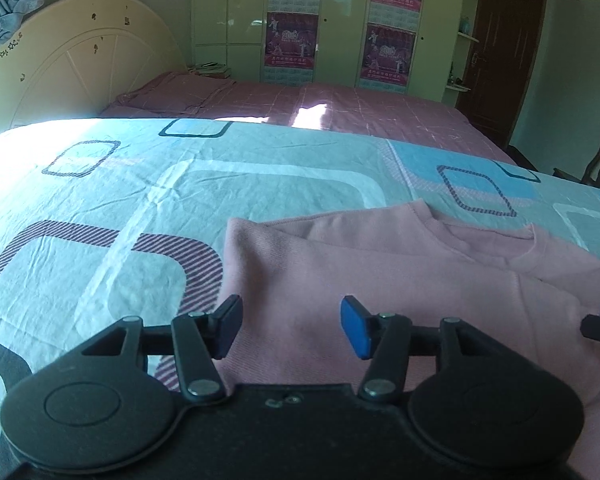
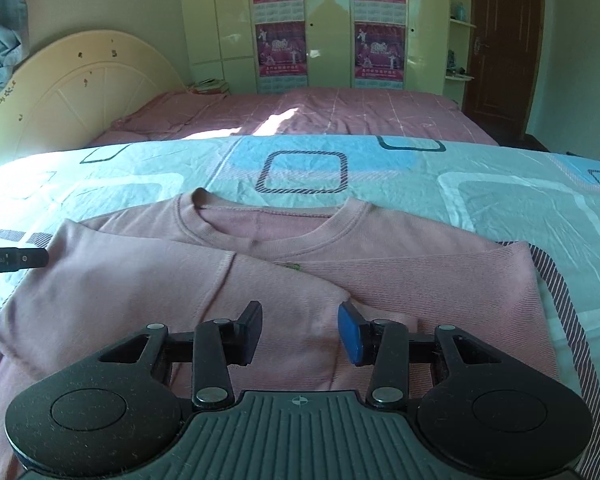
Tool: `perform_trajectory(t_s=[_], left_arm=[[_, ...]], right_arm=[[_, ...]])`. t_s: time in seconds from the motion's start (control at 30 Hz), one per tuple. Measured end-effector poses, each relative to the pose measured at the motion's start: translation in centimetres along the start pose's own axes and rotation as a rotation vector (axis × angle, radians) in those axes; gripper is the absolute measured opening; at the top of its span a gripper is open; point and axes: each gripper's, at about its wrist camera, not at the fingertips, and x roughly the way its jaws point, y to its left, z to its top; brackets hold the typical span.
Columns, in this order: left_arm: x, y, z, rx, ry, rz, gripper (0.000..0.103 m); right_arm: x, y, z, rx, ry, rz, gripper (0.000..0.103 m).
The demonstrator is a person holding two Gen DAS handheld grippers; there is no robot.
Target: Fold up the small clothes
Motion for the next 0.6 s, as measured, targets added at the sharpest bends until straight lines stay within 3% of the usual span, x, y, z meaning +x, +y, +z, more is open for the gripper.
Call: perform_trajectory(t_s=[0.17, 0.27, 0.4, 0.53, 0.6], left_arm=[[-1.1, -1.8, -3.6, 0.059, 0.020, -0.029, 0.053], [-0.8, -1.3, -5.3, 0.059, 0.052, -0.023, 0.054], [-1.4, -0.9, -5.4, 0.055, 0.051, -0.014, 0.054], [-1.2, -1.1, -5.5, 0.062, 0.059, -0.003, 0.054], [-1.4, -1.1, -5.1, 0.047, 0.073, 0.002, 0.054]], right_arm=[[-0.1, 1.5, -2.1, -0.055, 0.050, 0.025, 0.043], [0.6, 0.8, -3.4, -0.095, 0.099, -0.056, 0.043], [-0.4, -1.3, -3.9, 0.005, 0.090, -0.046, 0.043], [0.0, -0.7, -4.5, -0.068, 0.109, -0.077, 0.043], [-0.4, -0.9, -4.1, -0.044, 0.106, -0.073, 0.043]])
